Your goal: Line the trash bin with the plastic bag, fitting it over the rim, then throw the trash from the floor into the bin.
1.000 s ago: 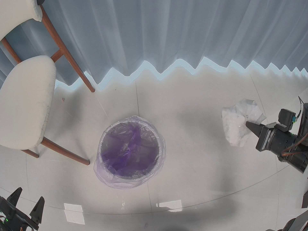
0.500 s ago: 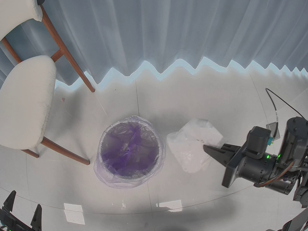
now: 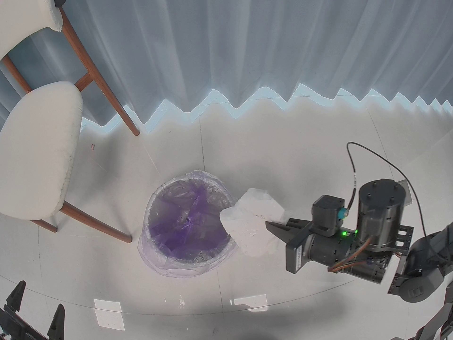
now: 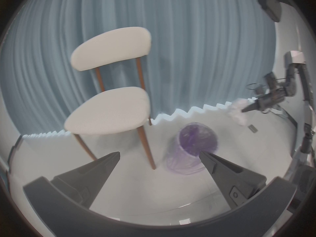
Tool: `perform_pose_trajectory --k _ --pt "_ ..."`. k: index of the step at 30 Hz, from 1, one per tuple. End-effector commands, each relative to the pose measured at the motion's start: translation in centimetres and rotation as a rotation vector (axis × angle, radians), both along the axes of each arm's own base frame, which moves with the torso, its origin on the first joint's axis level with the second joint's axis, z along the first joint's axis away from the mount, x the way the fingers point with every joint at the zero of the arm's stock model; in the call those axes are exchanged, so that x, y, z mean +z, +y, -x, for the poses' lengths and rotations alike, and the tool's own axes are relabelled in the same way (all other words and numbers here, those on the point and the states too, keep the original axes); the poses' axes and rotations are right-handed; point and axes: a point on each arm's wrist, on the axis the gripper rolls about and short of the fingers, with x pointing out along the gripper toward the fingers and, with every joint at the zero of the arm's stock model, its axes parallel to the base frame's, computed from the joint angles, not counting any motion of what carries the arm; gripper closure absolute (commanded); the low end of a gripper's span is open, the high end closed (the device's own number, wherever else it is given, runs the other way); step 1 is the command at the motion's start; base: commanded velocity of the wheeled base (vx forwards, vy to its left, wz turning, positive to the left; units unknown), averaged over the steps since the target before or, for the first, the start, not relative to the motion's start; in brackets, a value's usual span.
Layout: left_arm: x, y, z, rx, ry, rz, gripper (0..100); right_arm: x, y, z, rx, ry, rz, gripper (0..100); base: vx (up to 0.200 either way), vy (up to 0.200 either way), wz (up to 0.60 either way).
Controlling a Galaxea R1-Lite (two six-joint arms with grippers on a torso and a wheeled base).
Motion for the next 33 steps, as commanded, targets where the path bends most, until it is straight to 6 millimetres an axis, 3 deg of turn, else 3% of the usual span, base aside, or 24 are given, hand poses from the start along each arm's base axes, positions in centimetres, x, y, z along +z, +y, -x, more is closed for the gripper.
perform_pose_trajectory --k 1,5,14,19,24,32,33 --pt "-0.5 -0.1 0.0 -0.067 0.005 -0.028 0 -2.5 2.7 -4.6 0.051 -0.011 0.052 100 0.0 0.0 0.0" --pt "-0.4 -0.1 0.0 -0.034 -0.003 0.002 0 -2.8 4.3 -6.1 0.065 -0.032 0.05 100 0.0 0.0 0.0" --pt "-0.4 0.1 0.0 0.038 -0.006 0.02 0 -3.3 5.9 -8.9 0.045 -0.061 0.025 100 0.0 0.0 0.0" --pt "-0.4 0.1 0.0 0.038 -0.006 0.018 0 -4.1 6.8 -9.6 0.039 -0.059 0.033 100 0.0 0.0 0.0" --pt "-0.4 0.1 0.0 0.038 -0.006 0.018 0 -6.6 8.0 -11.0 0.04 -0.031 0.055 100 0.0 0.0 0.0" --pt "-0.4 0.1 0.0 0.038 -0.006 0.02 0 -7.6 9.6 -13.1 0.016 -0.065 0.04 100 0.0 0.0 0.0" --pt "-0.4 0.1 0.0 0.038 -0.006 0.021 0 -7.1 10.7 -13.0 0.027 -0.084 0.026 100 0.0 0.0 0.0"
